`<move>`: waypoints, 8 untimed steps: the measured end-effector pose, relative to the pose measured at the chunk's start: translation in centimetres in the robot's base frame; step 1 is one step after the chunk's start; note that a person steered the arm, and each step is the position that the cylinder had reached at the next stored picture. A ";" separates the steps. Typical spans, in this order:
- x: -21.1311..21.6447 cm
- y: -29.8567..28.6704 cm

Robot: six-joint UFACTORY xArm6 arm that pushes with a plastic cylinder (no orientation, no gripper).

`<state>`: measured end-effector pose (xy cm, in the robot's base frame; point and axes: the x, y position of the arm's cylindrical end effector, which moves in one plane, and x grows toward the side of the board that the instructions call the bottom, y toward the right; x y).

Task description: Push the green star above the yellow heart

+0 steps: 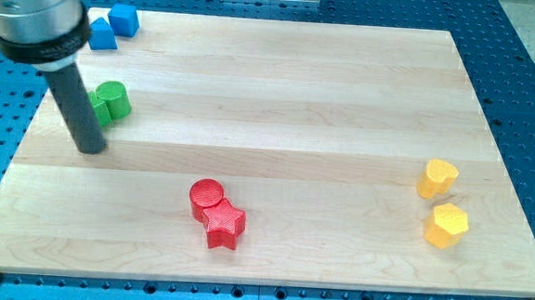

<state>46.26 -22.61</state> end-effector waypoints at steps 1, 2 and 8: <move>-2.2 -1.0; -5.0 -1.7; -4.8 29.1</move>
<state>41.50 6.50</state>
